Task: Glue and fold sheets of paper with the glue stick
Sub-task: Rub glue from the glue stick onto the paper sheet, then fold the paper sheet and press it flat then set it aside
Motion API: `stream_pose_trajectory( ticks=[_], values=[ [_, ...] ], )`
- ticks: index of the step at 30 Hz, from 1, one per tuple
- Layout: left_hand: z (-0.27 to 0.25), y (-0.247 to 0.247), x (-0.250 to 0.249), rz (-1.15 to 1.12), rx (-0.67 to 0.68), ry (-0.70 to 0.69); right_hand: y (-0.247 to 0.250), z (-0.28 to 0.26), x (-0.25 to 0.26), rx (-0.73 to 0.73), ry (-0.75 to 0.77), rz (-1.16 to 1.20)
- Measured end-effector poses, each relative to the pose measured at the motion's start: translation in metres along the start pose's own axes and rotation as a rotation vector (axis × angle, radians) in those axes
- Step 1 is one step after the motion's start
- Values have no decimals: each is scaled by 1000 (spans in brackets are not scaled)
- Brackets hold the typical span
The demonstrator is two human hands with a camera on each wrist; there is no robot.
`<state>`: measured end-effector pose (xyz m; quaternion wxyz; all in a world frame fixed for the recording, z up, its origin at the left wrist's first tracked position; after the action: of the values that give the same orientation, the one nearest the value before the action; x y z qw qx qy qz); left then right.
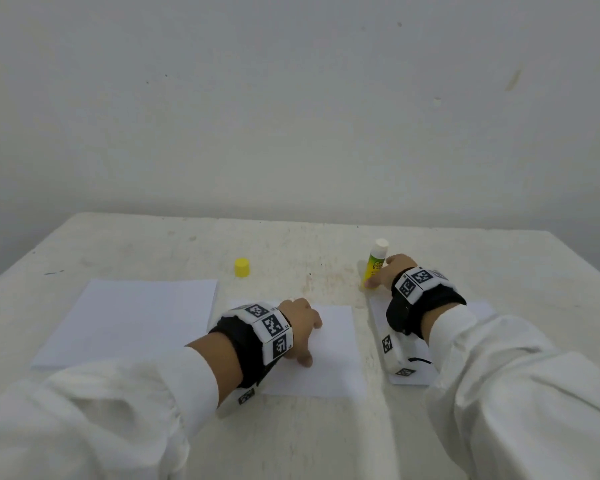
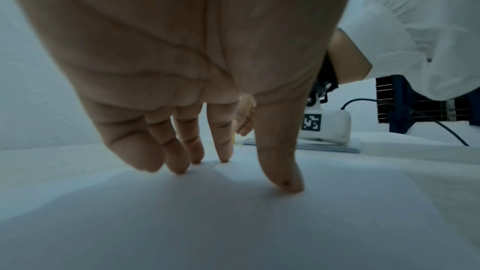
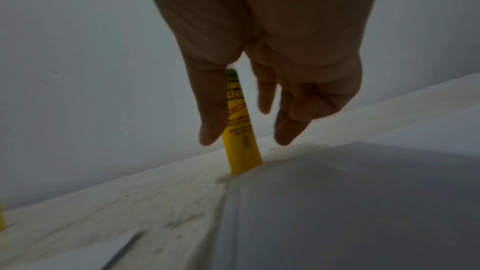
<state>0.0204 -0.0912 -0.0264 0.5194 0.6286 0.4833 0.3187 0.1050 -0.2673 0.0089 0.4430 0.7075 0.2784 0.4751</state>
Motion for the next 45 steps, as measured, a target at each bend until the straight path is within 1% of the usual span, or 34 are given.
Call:
stream_pose_trajectory(
  ticks=[3,5,7,10,12,14,16,17,19,20,23,26,30,33,37,41,43,45],
  values=[
    [-1,-1,-1,-16,-9,16,6,-12,-12,24,-53,45],
    [-3,0,0,-20,-18,6,8,-23,-13,62,-35,-50],
    [-6,2,2,-55,-47,-6,6,-33,-6,89,19,-112],
    [-19,12,11,-186,-126,-18,-3,-53,26,104,184,-157],
    [-31,20,25,-301,-174,-5,-12,-65,60,111,294,-176],
    [-44,23,42,-339,-190,22,-21,-86,101,130,413,-201],
    [-55,18,57,-278,-147,42,-41,-108,132,231,524,-331],
    [-60,13,62,-231,-108,44,-55,-118,139,284,568,-424],
    [-66,3,65,-166,-41,24,-82,-127,138,367,624,-590],
    [-67,-1,64,-158,-31,12,-95,-126,133,380,639,-649],
    [-68,-5,65,-151,-47,-3,-106,-127,119,395,657,-770],
    [-66,-10,67,-113,-33,23,-97,-134,101,392,650,-862],
    [-61,-12,58,-83,-41,4,-82,-120,75,397,567,-819],
    [-60,-12,51,-84,-56,-3,-73,-118,69,393,563,-763],
    [-64,-9,52,-74,-69,14,-73,-119,68,391,548,-673],
    [-71,-8,55,-86,-79,17,-73,-129,79,403,584,-677],
    [-76,-3,61,-131,-110,32,-69,-134,93,345,628,-687],
    [-84,8,79,-180,-160,78,-62,-138,116,242,668,-647]
  ],
)
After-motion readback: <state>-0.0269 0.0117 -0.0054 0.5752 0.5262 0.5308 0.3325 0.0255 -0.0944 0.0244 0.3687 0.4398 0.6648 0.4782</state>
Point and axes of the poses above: each hand's wrist, its own z-axis towards the middle knuckle, its own y-axis out of the back of the hand, x = y × z, the point moved 6 cm from there along z, towards the middle knuckle, and after that the axes turned 12 degrees about -x, right-handed, at the moved point
